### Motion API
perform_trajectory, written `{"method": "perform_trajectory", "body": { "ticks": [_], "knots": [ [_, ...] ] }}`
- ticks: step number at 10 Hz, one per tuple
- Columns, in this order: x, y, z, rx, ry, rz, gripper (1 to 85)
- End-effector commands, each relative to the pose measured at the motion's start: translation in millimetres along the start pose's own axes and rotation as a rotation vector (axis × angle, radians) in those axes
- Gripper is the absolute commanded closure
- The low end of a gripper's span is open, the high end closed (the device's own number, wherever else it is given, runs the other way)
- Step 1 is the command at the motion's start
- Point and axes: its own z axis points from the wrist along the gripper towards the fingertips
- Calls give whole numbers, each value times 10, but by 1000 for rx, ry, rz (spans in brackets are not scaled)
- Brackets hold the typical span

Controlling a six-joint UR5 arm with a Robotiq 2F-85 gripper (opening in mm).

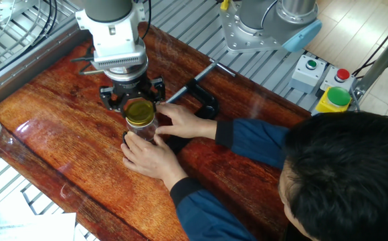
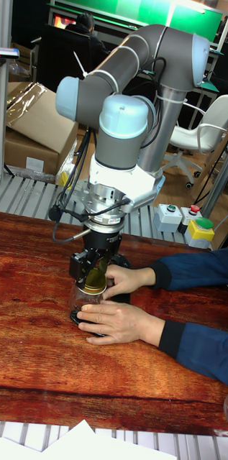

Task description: Screw the lid onto the jar

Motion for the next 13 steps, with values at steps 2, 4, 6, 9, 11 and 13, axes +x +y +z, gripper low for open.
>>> {"method": "perform_trajectory", "body": {
  "ticks": [2, 4, 6, 9, 11, 13],
  "knots": [
    [6, 39, 49, 2, -13, 9, 307],
    [12, 40, 37, 4, -18, -1, 217],
    [-29, 57, 73, -6, -37, -21, 67],
    [-22, 127, 40, -30, -36, -34, 57],
    [26, 190, -50, -40, -22, -128, 47],
    [-23, 161, -47, -16, -38, -327, 47]
  ]
}}
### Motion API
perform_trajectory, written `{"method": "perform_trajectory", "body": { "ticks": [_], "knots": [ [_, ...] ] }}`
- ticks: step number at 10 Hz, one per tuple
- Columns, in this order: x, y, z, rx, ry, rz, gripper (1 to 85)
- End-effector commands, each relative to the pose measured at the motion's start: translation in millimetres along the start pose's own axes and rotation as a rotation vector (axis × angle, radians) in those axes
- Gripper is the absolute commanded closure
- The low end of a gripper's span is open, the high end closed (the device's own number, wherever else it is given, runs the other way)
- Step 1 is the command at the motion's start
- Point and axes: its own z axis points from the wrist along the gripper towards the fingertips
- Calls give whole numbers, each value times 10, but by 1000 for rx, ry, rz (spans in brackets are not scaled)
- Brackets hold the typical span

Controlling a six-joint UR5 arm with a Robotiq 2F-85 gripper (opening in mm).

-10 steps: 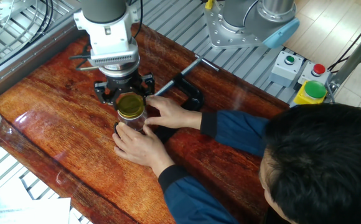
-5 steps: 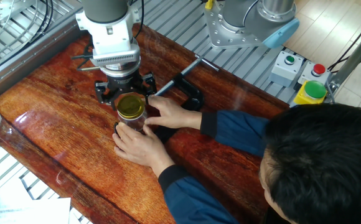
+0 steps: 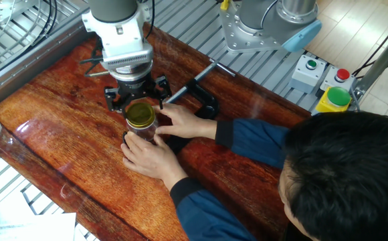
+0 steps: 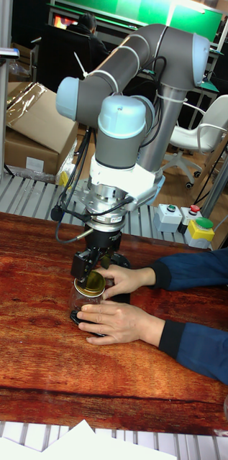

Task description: Screw the lid onto the jar

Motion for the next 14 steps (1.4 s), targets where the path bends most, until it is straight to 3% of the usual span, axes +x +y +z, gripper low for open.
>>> {"method": "perform_trajectory", "body": {
  "ticks": [1, 2, 5, 8, 11, 14],
  "knots": [
    [-68, 9, -28, 8, -25, -244, 47],
    [-69, 26, -30, 0, -24, -299, 47],
    [-60, -75, -52, 33, 3, -463, 70],
    [-118, -88, 4, 20, -26, -629, 113],
    [-63, -30, 20, -5, -43, -687, 110],
    [14, -124, 20, 17, -24, -752, 93]
  ]
}}
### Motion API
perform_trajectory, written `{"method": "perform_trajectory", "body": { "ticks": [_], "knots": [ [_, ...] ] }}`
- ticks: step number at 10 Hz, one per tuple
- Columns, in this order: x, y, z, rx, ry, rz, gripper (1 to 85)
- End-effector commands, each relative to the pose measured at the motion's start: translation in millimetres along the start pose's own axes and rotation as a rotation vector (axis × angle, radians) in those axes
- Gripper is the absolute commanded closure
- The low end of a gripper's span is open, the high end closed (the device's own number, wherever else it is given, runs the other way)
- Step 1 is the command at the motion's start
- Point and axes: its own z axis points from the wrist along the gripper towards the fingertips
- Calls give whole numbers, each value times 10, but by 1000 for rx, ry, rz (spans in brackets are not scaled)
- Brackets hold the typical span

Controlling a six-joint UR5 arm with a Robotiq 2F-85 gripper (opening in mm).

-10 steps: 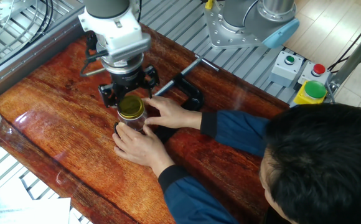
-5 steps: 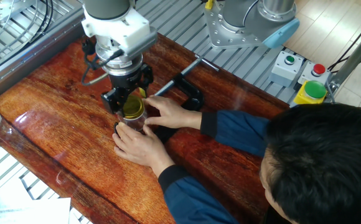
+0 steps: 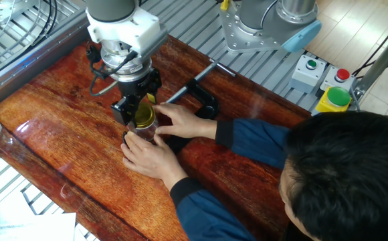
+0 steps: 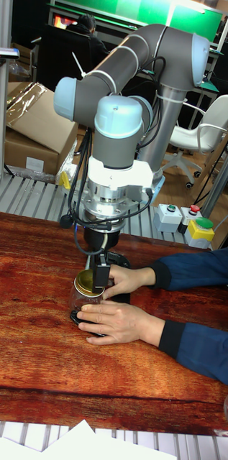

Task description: Screw the lid onto the jar

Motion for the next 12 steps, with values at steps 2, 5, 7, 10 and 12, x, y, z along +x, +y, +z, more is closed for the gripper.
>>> {"method": "perform_trajectory", "body": {
  "ticks": [2, 5, 7, 10, 12],
  "knots": [
    [70, -38, 9, 15, -3, -65, 93],
    [58, -38, 48, 13, -8, -65, 83],
    [51, -27, 50, 9, -10, -67, 83],
    [39, -21, 59, 10, -16, -71, 83],
    [40, -12, 66, 9, -18, -67, 90]
  ]
}}
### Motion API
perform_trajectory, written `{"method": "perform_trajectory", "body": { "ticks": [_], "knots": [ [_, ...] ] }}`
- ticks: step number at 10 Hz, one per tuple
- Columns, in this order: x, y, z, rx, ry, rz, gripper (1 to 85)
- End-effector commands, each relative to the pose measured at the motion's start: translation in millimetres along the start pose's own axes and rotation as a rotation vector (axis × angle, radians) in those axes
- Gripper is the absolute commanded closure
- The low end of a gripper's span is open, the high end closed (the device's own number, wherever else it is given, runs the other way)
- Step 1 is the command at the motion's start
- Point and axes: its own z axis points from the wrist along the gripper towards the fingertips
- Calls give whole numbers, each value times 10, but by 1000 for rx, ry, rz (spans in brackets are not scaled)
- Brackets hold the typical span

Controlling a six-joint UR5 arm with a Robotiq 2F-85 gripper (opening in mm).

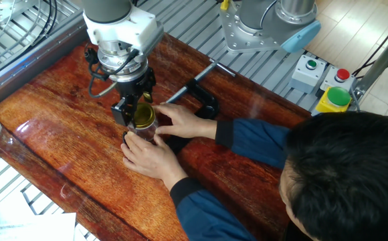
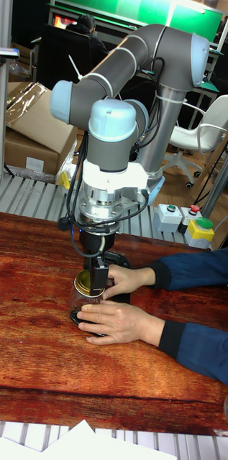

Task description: Screw the lid onto the jar

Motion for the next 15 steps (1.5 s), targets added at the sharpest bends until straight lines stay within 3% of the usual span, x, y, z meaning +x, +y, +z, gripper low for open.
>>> {"method": "perform_trajectory", "body": {
  "ticks": [1, 7, 15],
  "knots": [
    [-25, -1, -2, 3, -16, 8, 93],
    [-44, 44, 22, -9, -26, 44, 110],
    [-46, 96, 17, -37, -29, 181, 210]
  ]
}}
